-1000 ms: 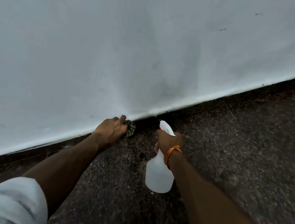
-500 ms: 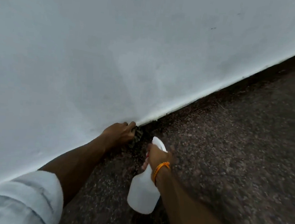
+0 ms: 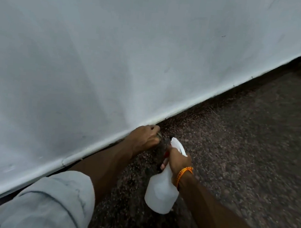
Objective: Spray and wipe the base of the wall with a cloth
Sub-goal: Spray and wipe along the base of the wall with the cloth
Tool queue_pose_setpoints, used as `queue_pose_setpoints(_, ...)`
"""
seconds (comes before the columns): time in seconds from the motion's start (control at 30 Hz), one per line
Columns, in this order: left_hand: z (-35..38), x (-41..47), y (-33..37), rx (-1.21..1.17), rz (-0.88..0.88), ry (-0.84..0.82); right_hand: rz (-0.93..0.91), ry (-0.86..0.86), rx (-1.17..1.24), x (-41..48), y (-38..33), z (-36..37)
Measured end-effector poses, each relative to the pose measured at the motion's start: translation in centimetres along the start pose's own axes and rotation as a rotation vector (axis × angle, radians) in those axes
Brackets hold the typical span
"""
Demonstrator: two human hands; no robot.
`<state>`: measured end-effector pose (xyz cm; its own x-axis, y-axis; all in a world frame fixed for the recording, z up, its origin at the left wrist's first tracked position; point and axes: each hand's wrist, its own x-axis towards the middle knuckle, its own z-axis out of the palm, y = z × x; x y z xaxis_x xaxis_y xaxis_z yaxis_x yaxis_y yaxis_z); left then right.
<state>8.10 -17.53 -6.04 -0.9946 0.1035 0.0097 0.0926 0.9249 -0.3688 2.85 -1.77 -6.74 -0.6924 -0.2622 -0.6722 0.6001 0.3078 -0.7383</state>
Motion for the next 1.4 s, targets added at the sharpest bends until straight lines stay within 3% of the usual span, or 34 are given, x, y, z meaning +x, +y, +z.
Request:
queue_pose_setpoints(0.17, 2.3, -5.6, 0.1, -0.237, -0.061, -0.139, 0.009, -0.005, 0.039, -0.6, -0.7, 1.3)
queue_pose_setpoints(0.27, 2.5, -9.0, 0.2, -0.113, -0.032, -0.253, 0.01, -0.021, 0.044, -1.2, -0.7, 1.8)
queue_pose_setpoints(0.53, -0.5, -4.0, -0.8, 0.071, -0.023, 0.0, -0.065, -0.021, -0.013, -2.4, -1.5, 0.9)
queue_pose_setpoints(0.77, 1.4, -13.5, -1.3, 0.046, 0.104, -0.233, -0.066, -0.068, 0.031, -2.2, -2.2, 0.6)
queue_pose_setpoints(1.13, -4.0, -25.8, -1.9, 0.103, -0.119, -0.525, -0.031, -0.269, -0.099, -6.7, 3.9, 4.5)
queue_pose_setpoints(1.27, -4.8, -28.9, -1.6, 0.164, -0.143, -0.413, -0.047, -0.315, -0.158, -7.4, 6.0, 6.1)
queue_pose_setpoints(1.4, -3.8, -29.2, -1.5, 0.161, -0.161, -0.5, -0.039, -0.319, -0.137, -7.6, 6.9, 7.6)
